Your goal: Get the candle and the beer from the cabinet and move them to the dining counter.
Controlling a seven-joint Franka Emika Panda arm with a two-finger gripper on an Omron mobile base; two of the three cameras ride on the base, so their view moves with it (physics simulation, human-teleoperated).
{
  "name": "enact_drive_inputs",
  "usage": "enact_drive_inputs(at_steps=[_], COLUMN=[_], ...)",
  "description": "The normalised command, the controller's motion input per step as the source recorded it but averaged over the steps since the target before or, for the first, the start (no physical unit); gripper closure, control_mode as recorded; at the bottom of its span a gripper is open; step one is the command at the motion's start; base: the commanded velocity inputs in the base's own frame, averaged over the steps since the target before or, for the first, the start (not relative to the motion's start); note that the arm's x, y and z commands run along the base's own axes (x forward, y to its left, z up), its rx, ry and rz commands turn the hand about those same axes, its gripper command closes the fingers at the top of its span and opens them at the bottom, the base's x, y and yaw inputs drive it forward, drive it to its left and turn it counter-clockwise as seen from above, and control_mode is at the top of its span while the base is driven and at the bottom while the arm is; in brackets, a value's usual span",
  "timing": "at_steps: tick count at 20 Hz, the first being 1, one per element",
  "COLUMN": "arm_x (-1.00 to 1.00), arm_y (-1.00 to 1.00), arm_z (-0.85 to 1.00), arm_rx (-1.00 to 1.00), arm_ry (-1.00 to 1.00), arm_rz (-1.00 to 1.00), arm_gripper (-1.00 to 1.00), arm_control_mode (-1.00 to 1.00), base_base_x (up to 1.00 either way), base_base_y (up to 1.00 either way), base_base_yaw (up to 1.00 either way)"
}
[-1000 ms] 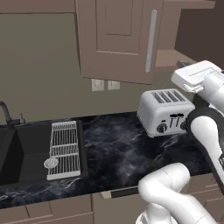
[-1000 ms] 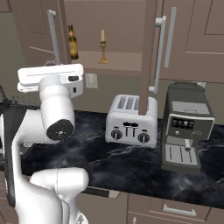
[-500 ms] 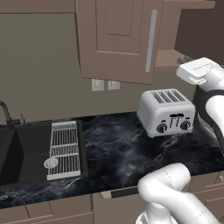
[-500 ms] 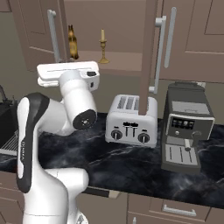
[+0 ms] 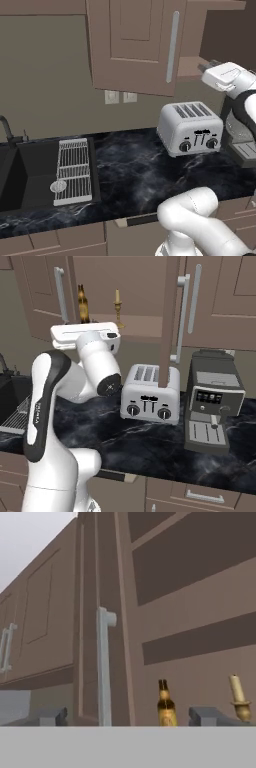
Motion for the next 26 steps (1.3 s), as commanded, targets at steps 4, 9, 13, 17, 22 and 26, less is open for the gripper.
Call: enact_drive_inputs(at_steps=[4,9,13,17,22,26], arm_x=[0.0,0.02,0.11,0.02,0.02,0.0], arm_y=[-0.17,-0.03,0.0,0.0,0.0,0.02], arm_z=[0.03,0.01,0.04,0.01,0.0,0.01], arm_rx=[0.0,0.0,0.0,0.0,0.0,-0.04], arm_ry=[0.0,0.0,0.0,0.02,0.0,0.0], arm_rz=[0.15,0.1,0.0,0.0,0.0,0.0], arm_gripper=[-1.0,-1.0,-1.0,-1.0,-1.0,-1.0], arm_control_mode=[-1.0,-1.0,-1.0,-1.0,-1.0,-1.0], base_base_x=[0.0,0.0,0.0,0.0,0.0,0.0], base_base_y=[0.0,0.0,0.0,0.0,0.0,0.0], base_base_yaw=[0.0,0.0,0.0,0.0,0.0,0.0])
